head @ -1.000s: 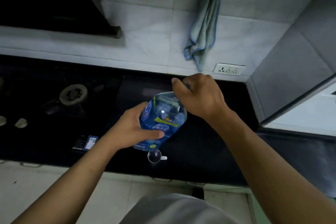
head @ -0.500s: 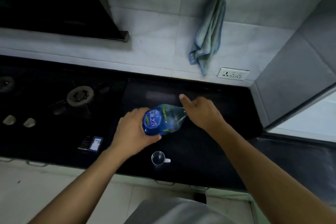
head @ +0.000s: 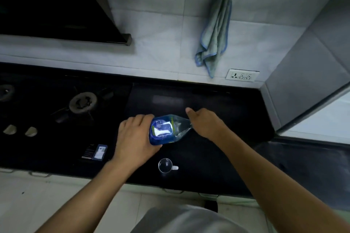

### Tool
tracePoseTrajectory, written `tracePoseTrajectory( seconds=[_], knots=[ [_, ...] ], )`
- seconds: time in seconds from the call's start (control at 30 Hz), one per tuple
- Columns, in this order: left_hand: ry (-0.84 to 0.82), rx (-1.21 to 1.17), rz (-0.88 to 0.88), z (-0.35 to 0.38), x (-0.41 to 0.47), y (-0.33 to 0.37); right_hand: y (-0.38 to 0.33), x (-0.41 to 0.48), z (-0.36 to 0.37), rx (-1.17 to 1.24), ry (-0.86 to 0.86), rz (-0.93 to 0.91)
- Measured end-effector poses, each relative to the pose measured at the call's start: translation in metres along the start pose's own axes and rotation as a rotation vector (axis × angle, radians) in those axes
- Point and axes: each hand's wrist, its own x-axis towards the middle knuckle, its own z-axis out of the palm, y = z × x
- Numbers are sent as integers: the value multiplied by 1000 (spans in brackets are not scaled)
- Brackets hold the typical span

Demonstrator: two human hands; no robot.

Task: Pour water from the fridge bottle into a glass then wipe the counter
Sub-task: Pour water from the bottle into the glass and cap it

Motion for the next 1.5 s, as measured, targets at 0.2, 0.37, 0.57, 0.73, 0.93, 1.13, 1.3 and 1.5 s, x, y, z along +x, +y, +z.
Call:
tracePoseTrajectory(
  seconds=[0.2,0.37,0.57,0.73,0.93,1.13,1.3,1.5],
  knots=[
    [-749,-1091,-225,-25,4,-33,-3,-26,4,92,280,-729],
    [-589,-1041,-297,-16,3,-34,1,-22,12,234,167,-441],
    [-547,-838,-268,-9,-7,-39,3,-12,26,213,100,-271],
    [-586,-791,-305,5,-22,-64,18,-12,40,408,15,-460],
    [-601,-321,-354,53,-52,-103,51,-8,49,486,19,-257],
    [-661,-7,-364,66,-63,-92,87,-11,66,377,-34,-169],
    [-688,165,-298,68,-66,-79,103,-18,74,339,-32,-108],
    [-744,236,-319,65,-61,-70,113,-22,81,328,-44,-83]
  ],
)
